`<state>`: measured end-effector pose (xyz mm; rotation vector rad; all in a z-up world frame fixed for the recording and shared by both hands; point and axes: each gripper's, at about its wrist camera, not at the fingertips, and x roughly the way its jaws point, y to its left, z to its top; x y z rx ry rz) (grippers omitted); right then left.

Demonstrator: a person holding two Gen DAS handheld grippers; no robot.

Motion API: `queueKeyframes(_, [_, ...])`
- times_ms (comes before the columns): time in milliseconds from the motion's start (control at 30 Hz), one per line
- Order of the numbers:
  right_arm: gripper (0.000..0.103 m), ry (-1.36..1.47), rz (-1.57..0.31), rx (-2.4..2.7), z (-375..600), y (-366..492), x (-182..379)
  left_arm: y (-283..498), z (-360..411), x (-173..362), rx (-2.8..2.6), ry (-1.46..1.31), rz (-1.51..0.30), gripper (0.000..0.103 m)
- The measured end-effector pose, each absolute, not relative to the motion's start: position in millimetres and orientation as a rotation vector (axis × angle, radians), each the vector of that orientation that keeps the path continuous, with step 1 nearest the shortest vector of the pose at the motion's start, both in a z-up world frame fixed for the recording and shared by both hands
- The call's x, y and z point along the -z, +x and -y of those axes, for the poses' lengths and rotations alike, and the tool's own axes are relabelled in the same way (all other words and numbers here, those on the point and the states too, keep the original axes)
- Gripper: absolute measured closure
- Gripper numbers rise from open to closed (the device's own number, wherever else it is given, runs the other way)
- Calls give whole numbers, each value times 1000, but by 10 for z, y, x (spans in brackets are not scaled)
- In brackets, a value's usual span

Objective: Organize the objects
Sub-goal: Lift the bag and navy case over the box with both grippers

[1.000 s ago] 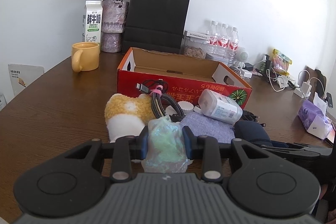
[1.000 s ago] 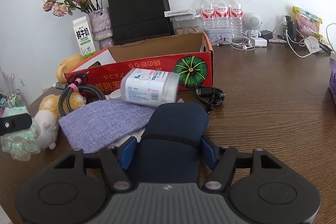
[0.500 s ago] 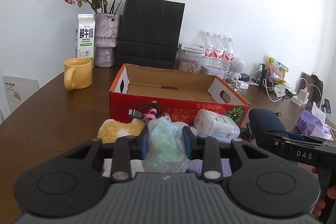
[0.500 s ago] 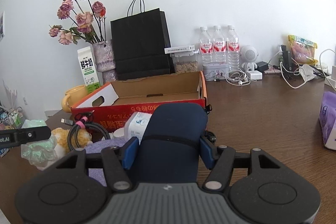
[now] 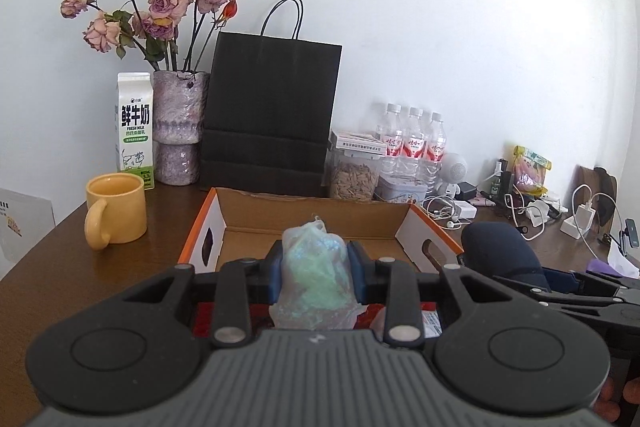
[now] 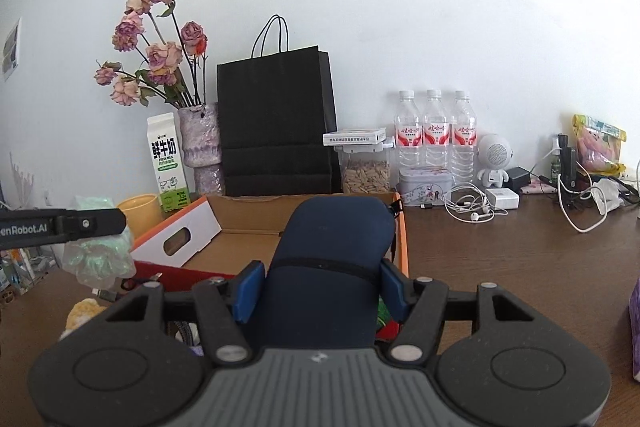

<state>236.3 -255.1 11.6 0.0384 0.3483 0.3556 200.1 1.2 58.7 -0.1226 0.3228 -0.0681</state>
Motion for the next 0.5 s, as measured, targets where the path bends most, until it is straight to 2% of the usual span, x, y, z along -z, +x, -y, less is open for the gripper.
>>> queueKeyframes(500, [43,53,-381,-433,2031,3562,-216,3135,-174,-605,29,-125,-357,70])
